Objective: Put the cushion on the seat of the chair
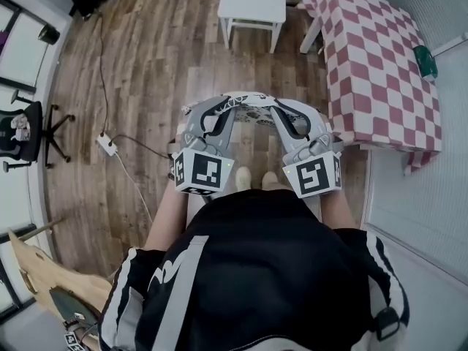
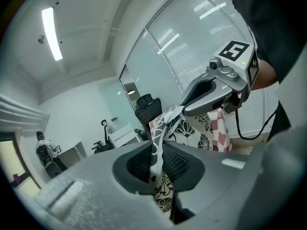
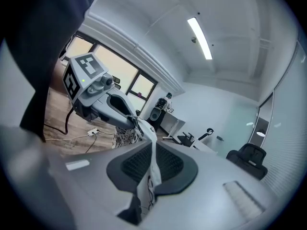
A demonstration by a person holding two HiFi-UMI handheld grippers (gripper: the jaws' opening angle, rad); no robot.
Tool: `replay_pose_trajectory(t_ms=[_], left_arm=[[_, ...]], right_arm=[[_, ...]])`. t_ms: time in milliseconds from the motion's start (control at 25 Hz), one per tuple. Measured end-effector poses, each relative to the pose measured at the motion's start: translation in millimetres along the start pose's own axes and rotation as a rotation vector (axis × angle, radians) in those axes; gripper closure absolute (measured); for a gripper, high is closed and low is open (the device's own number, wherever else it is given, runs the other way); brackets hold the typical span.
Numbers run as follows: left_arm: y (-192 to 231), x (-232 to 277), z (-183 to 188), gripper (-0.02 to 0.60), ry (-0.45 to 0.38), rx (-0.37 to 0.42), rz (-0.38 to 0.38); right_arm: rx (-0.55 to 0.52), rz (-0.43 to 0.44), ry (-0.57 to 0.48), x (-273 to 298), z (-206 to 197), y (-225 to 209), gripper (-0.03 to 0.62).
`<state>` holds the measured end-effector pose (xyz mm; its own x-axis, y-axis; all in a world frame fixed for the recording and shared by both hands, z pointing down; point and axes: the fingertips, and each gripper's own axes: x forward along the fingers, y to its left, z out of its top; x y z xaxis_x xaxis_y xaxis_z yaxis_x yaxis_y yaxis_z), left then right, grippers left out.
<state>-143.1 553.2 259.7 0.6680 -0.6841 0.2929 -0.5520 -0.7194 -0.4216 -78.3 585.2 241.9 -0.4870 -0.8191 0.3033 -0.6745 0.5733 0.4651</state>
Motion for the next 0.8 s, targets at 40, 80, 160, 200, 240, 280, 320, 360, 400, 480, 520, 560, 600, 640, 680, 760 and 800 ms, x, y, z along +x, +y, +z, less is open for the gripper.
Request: replay_pose_trajectory(t_ms=[40, 80, 160, 200, 240, 280, 320, 360, 400, 480, 520, 560, 600, 640, 680, 760, 800], left_arm=[[1, 0, 0, 0.547, -0.001, -0.003, 0.001], [2, 1, 1, 0.547, -0.003, -0.007, 0.001], [4, 2, 3, 0.548, -0.011, -0.011, -0.002], [6, 2, 4, 0.548, -0.015, -0.009, -0.004], [7, 1, 4, 0.546, -0.017, -0.006, -0.005], [8, 0, 4, 0.548, -0.018, -0.003, -0.007], [10, -1, 3, 0.548, -0.02, -0.001, -0.009], [11, -2, 3, 0.548, -0.021, 0.0, -0.01], [11, -3, 2, 0.546, -0.023, 0.001, -0.011], [12, -5, 1, 0.548, -0.026, -0.002, -0.011], [12, -5, 0, 0.548, -0.025, -0.004, -0.011], [11, -6, -1, 0.548, -0.024, -0.007, -0.013], [10, -6, -1, 0.548, -0.023, -0.009, -0.017], [9, -5, -2, 0.548, -0.022, -0.01, -0.022], [9, -5, -3, 0.548, -0.022, -0.01, -0.027], [10, -4, -4, 0.548, -0.021, -0.008, -0.03], [12, -3, -4, 0.548, -0.02, -0.005, -0.029]], right_arm=[[-0.003, -0.002, 0.0, 1, 1, 0, 0.571], [-0.005, -0.005, -0.001, 1, 2, -1, 0.571], [-0.007, -0.011, -0.005, 1, 3, -3, 0.571], [-0.008, -0.011, -0.009, 2, 4, -4, 0.571], [-0.01, -0.011, -0.013, 2, 5, -3, 0.57], [-0.014, -0.012, -0.018, 3, 6, -2, 0.569], [-0.018, -0.013, -0.022, 3, 8, -1, 0.569], [-0.018, -0.017, -0.024, 4, 10, 0, 0.569], [-0.012, -0.022, -0.02, 5, 10, 1, 0.569], [0.002, -0.029, -0.01, 7, 10, 2, 0.569], [0.003, -0.03, -0.008, 7, 10, 2, 0.569], [0.001, -0.029, -0.006, 7, 10, 3, 0.569], [-0.001, -0.027, -0.003, 6, 9, 3, 0.569], [-0.002, -0.027, 0.0, 6, 9, 3, 0.569], [-0.001, -0.027, 0.002, 7, 9, 3, 0.569], [0.003, -0.029, 0.0, 9, 8, 3, 0.568], [0.004, -0.03, -0.002, 11, 8, 2, 0.568]])
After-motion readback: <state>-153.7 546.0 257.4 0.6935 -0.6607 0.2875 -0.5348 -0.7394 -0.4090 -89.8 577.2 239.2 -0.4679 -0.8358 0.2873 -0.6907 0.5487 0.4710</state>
